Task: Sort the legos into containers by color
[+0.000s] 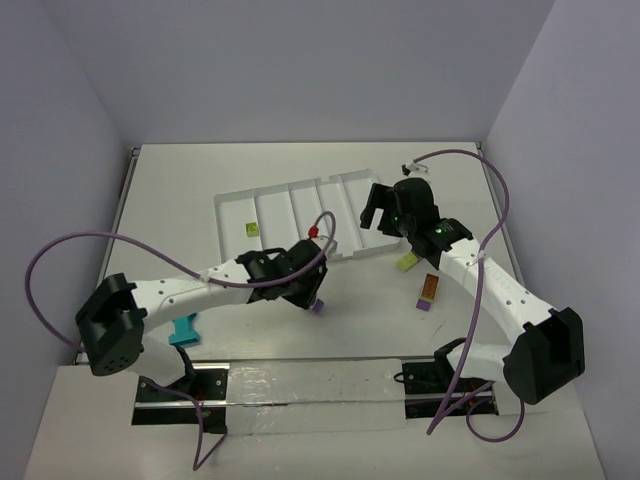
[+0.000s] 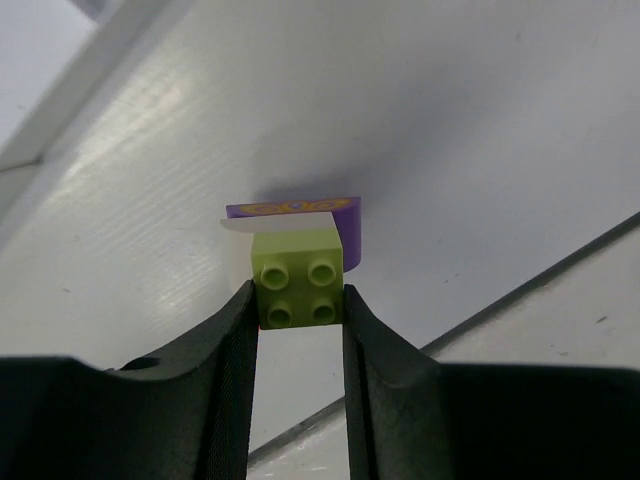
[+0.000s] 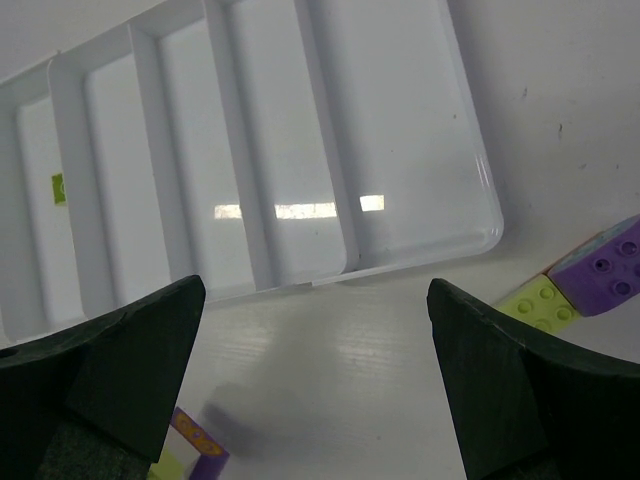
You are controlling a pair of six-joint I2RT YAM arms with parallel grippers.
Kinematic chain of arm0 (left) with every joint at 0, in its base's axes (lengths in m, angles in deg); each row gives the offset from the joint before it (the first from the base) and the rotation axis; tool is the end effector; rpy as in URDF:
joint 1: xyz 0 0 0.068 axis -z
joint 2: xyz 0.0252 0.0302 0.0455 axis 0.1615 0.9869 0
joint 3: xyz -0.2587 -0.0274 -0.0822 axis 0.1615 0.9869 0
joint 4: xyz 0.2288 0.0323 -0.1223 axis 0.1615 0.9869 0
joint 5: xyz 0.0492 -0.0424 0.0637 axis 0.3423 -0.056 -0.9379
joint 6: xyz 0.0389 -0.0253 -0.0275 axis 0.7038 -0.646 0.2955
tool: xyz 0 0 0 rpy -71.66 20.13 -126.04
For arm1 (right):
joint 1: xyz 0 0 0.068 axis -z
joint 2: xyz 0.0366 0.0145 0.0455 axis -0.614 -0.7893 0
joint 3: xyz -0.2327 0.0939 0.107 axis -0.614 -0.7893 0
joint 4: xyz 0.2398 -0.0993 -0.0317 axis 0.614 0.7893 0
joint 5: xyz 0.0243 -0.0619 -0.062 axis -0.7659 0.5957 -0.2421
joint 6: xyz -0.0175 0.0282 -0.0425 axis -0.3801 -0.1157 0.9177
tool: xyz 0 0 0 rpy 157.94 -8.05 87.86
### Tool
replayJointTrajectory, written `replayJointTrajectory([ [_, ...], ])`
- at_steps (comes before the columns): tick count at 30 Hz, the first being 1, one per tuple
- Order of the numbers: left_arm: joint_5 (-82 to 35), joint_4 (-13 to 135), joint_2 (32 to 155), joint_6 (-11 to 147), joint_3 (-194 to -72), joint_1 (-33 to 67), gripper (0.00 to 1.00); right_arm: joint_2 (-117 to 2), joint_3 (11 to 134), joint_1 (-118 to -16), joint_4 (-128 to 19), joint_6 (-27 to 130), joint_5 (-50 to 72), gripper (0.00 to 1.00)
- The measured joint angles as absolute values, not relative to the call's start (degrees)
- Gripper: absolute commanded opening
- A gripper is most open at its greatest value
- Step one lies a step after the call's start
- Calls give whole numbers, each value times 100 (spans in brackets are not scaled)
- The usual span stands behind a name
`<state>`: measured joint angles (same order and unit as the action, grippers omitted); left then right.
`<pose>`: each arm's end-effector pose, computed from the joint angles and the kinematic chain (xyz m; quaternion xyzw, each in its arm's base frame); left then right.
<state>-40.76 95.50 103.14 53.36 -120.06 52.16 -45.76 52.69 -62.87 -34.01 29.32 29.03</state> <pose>0.1488 -0.2617 0.2308 0.2672 0.9211 -0.1338 0.2494 0.2472 0.1083 0.2971 0.0703 0.8819 0.1386 0.4451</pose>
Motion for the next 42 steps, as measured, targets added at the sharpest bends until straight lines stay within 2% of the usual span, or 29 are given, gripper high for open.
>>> replayJointTrajectory([
  [4, -3314, 9375, 9496, 5188, -11886, 4214, 0, -4480, 5247, -6287, -3591, 3258, 2408, 96],
  [9, -2420, 8978, 8823, 4794, -11814, 3343, 0, -3721, 4510, -6354, -4727, 3848, 1141, 95],
  [13, -1766, 8634, 8768, 4381, -11707, 3173, 0, -3186, 3912, -6702, -5592, 4543, 628, 98],
  [15, -1598, 8506, 8770, 4213, -11599, 3093, 0, -3107, 3813, -6981, -5800, 4982, 589, 95],
  [18, -1373, 8408, 8785, 4030, -11481, 2926, 0, -3237, 3853, -7327, -5909, 5728, 608, 92],
  [24, -1106, 8311, 8854, 3978, -11478, 2625, 0, -3517, 3902, -7661, -5899, 6656, 474, 93],
  [31, -901, 8323, 8977, 4038, -11485, 2419, 0, -3579, 3905, -7884, -5930, 7161, 57, 91],
  [42, -594, 8337, 9021, 4160, -11613, 2285, 0, -4489, 4118, -8338, -5876, 7371, 49, 85],
])
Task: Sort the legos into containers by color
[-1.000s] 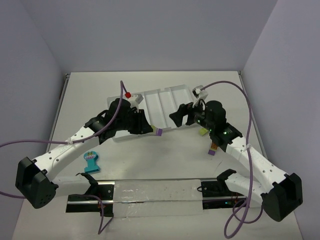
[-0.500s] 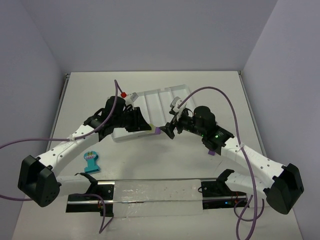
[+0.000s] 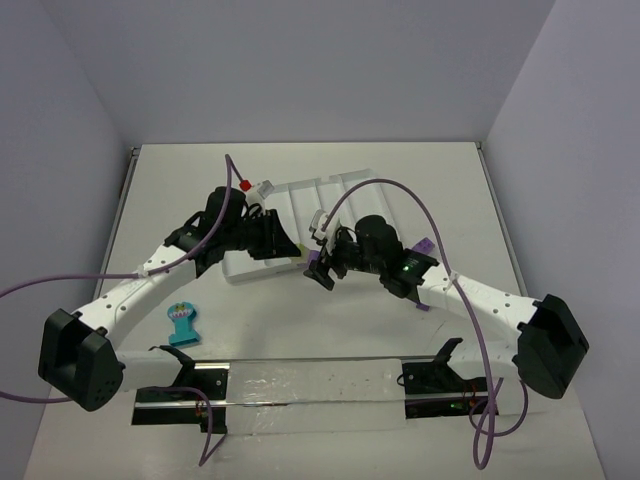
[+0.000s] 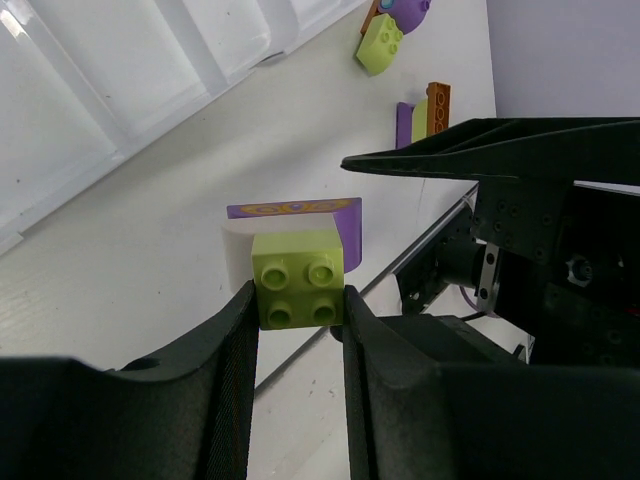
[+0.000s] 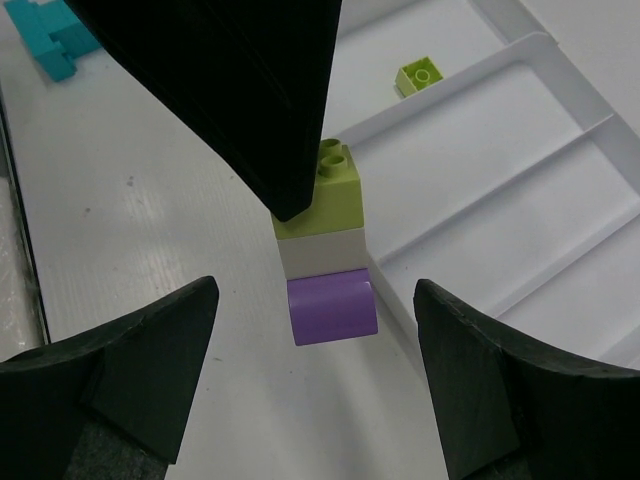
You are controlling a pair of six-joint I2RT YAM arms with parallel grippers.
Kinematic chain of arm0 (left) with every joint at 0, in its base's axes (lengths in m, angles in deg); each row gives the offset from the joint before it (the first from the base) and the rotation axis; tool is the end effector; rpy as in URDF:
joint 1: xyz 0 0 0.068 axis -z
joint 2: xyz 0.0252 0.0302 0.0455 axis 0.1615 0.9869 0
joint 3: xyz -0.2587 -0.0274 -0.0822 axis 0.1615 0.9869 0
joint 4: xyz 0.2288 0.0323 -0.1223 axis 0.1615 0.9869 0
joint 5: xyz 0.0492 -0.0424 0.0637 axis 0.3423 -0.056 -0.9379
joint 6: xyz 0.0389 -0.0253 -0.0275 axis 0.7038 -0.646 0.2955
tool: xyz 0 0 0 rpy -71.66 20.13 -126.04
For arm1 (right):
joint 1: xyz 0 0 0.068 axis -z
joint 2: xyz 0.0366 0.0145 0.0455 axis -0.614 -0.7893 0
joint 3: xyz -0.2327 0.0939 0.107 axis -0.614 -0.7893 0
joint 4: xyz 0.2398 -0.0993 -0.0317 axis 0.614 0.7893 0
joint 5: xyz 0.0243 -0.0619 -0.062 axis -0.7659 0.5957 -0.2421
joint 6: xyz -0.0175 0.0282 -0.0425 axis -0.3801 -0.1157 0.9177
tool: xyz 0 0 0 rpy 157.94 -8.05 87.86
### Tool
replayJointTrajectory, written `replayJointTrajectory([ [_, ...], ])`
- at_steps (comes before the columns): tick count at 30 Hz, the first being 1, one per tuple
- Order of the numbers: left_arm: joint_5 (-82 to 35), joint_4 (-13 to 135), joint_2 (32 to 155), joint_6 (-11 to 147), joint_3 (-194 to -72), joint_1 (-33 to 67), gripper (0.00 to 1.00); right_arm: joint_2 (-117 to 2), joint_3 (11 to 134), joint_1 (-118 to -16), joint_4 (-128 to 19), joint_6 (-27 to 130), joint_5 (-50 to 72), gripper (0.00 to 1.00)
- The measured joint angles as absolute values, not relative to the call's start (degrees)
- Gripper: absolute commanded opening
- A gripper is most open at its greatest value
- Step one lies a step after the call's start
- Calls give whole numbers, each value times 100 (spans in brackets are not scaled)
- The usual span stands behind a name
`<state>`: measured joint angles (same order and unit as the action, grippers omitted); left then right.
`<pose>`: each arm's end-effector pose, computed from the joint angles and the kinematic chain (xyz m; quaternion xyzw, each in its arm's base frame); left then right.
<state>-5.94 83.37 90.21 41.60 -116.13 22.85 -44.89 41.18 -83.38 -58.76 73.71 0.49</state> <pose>0.2247 -0.1595 0.2870 0.0521 0.8772 -0.4125 0.2400 0.1832 0.2025 0.2733 -0.4912 0.6544 0.2723 0.5063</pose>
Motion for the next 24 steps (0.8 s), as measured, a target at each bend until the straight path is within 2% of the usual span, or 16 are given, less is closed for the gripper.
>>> replayJointTrajectory([
  [7, -569, 8377, 9019, 4225, -11684, 2285, 0, -4862, 4218, -8364, -6036, 7367, 205, 74],
  [13, -527, 8380, 8989, 4264, -11694, 2285, 0, -5128, 4527, -8366, -6019, 7360, 228, 71],
  [18, -516, 8388, 8946, 4269, -11693, 2285, 0, -5175, 4590, -8389, -6013, 7341, 224, 59],
  [24, -534, 8387, 8857, 4278, -11694, 2274, 0, -5243, 4698, -8448, -5968, 7288, 175, 49],
])
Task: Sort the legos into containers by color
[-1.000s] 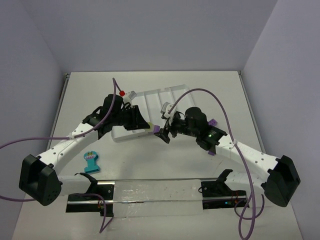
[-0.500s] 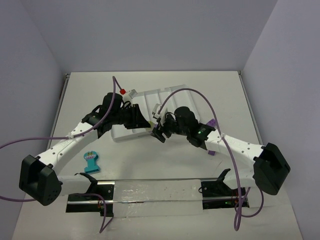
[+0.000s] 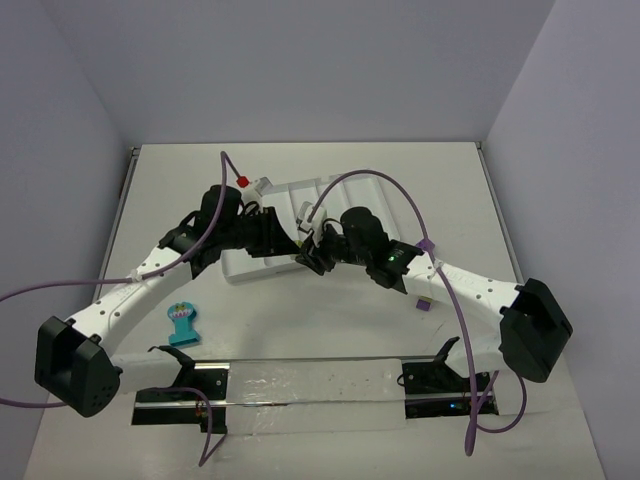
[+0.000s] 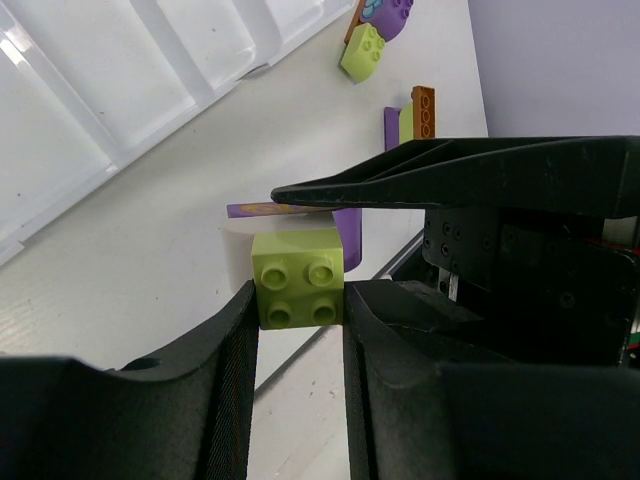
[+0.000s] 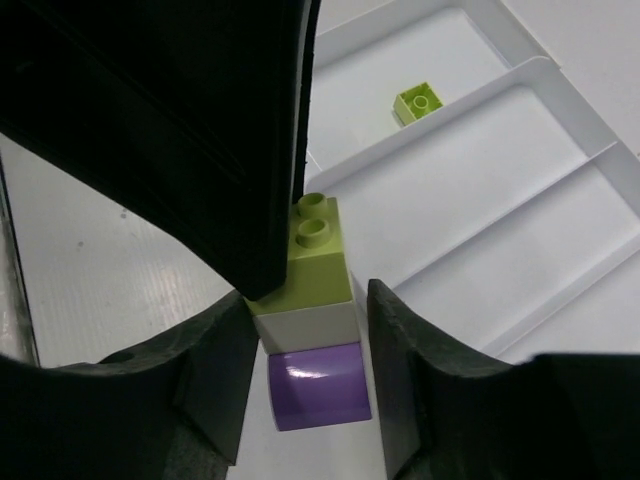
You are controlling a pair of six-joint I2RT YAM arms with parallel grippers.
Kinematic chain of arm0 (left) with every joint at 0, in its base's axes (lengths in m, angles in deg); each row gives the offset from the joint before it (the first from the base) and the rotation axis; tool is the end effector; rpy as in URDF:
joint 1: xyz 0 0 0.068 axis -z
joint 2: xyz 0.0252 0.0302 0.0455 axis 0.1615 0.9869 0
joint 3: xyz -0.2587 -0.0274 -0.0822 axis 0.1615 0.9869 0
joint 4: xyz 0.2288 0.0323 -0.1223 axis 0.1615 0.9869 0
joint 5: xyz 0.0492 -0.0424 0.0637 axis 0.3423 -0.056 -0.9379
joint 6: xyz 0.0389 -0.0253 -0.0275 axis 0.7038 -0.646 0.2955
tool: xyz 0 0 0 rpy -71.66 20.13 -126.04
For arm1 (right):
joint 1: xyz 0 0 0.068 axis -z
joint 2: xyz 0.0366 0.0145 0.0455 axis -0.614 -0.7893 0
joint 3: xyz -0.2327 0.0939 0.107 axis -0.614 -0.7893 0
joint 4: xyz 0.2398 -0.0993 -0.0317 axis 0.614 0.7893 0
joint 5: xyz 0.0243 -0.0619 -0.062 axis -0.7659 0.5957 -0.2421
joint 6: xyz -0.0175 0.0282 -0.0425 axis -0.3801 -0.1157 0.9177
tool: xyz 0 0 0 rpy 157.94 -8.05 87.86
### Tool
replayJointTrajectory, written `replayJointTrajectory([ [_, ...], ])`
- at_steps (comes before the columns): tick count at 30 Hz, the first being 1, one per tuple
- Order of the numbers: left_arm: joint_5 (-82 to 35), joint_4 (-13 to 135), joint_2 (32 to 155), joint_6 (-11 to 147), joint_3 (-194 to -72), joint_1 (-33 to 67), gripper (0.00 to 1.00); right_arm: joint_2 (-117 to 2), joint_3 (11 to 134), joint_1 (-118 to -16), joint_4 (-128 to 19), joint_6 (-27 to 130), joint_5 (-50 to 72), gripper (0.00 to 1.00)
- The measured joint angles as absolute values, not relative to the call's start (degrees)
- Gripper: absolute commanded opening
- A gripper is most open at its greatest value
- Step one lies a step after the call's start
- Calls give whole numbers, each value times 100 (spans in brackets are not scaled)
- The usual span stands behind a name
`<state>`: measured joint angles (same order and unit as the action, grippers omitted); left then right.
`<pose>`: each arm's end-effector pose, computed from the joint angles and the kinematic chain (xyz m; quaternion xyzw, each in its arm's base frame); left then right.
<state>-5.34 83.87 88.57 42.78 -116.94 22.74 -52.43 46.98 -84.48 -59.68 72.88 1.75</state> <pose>0.2208 -0.1568 0.2984 0.0664 0.8684 -0.4202 0.2547 0.2013 0.2282 0.2746 -0.4895 0.6614 0.2715 0.4992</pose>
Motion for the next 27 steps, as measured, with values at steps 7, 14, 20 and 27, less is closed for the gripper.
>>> replayJointTrajectory([
  [7, -541, 8400, 8821, 4293, -11704, 2258, 0, -5243, 4755, -8463, -5842, 7260, 142, 12],
  [14, -490, 8433, 8821, 4305, -11723, 2170, 0, -5241, 4751, -8498, -5884, 7232, 259, 0],
  [20, -232, 8427, 8821, 4299, -11765, 1907, 0, -5226, 4665, -8529, -6197, 7160, 382, 0],
  [27, -156, 8437, 8805, 4302, -11768, 1186, 0, -5130, 4455, -8497, -6115, 7148, 696, 0],
])
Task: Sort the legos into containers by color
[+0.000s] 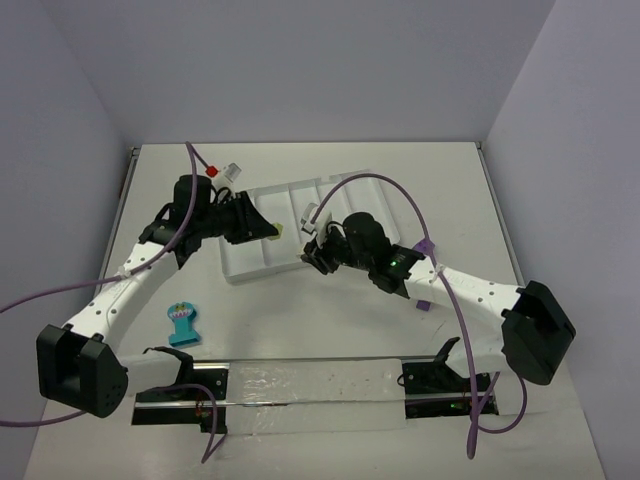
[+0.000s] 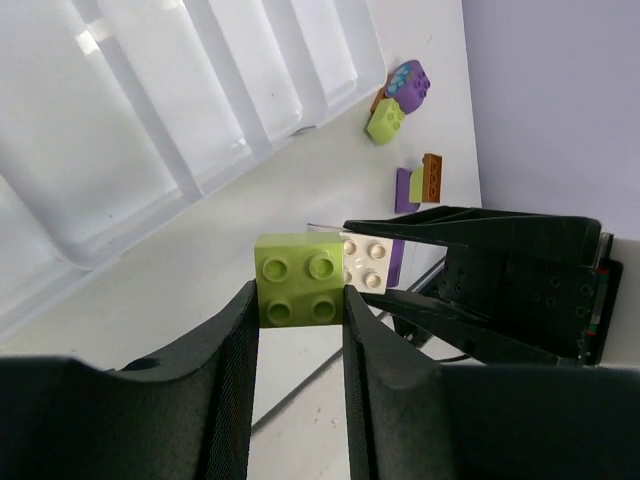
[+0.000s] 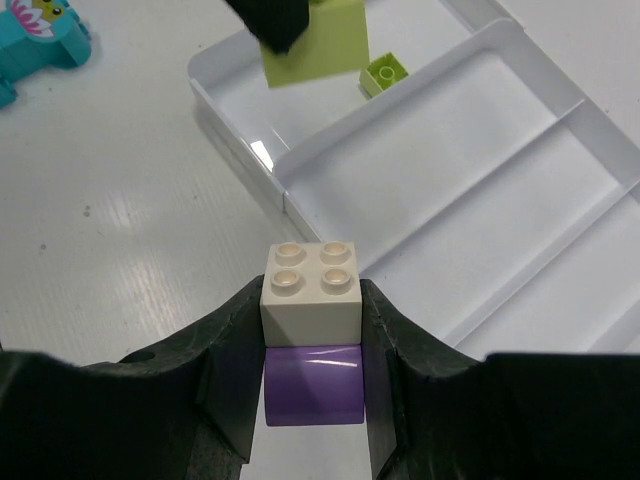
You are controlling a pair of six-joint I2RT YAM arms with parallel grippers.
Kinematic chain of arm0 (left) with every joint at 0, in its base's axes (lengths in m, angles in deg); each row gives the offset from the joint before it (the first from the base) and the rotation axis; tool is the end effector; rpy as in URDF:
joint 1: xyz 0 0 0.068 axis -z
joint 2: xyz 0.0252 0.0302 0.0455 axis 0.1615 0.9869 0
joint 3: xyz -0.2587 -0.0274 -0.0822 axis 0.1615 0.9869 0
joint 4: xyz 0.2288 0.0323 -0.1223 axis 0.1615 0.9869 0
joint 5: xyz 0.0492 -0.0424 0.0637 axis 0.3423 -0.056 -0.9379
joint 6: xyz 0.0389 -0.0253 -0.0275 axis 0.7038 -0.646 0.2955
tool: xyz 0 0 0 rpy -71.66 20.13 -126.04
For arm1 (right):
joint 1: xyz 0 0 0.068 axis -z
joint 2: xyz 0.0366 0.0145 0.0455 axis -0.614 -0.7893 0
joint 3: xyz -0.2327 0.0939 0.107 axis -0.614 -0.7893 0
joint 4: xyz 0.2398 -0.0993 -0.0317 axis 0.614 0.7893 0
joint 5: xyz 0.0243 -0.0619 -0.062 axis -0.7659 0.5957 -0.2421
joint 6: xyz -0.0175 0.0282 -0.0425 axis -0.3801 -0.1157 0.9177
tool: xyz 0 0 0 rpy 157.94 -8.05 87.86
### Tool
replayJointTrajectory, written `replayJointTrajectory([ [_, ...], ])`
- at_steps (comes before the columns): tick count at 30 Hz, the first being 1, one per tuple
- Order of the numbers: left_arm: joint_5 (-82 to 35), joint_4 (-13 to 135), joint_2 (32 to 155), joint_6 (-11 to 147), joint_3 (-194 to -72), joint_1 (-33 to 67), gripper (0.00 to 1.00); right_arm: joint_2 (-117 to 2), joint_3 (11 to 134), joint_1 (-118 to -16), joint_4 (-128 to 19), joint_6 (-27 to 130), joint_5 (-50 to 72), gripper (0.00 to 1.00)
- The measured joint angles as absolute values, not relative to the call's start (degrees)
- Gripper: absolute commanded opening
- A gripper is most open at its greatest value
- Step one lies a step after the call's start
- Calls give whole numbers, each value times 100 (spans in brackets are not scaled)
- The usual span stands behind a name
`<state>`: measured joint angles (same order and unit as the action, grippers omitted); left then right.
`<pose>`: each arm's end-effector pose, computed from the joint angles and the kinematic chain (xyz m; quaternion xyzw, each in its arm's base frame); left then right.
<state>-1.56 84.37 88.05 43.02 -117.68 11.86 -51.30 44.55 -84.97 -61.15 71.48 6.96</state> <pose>0.2435 -0.1134 0.3049 0.0031 0.8630 -0.4187 0.2826 0.1979 0.2238 0.2678 -0.4644 0.6814 0.2451 0.5098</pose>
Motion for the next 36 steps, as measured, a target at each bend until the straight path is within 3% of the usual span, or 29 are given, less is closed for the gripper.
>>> replayJointTrajectory([
  [5, -307, 8517, 8898, 4304, -11872, 1036, 0, -5071, 4364, -8497, -6079, 7107, 882, 0],
  [17, -3092, 9219, 10458, 4251, -13017, 964, 0, -4807, 4303, -8497, -6091, 6728, 1485, 0],
  [26, -4201, 9379, 11707, 4248, -13565, 960, 3, -4729, 4303, -8497, -6008, 6359, 1818, 0],
  [27, -4288, 9376, 11840, 4248, -13661, 960, 11, -4710, 4303, -8497, -6001, 6318, 1875, 0],
  [29, -4450, 9388, 12051, 4248, -13797, 960, 39, -4660, 4303, -8497, -5996, 6238, 1991, 0],
  [31, -4567, 9400, 12190, 4261, -13864, 960, 75, -4581, 4298, -8497, -5998, 6189, 2093, 0],
  [32, -4612, 9405, 12228, 4232, -13874, 960, 87, -4532, 4298, -8497, -6000, 6164, 2143, 0],
  [33, -4642, 9413, 12253, 4187, -13875, 960, 94, -4493, 4293, -8497, -6011, 6145, 2180, 0],
  [36, -4673, 9462, 12265, 4159, -13877, 960, 99, -4404, 4279, -8497, -6013, 6079, 2307, 0],
])
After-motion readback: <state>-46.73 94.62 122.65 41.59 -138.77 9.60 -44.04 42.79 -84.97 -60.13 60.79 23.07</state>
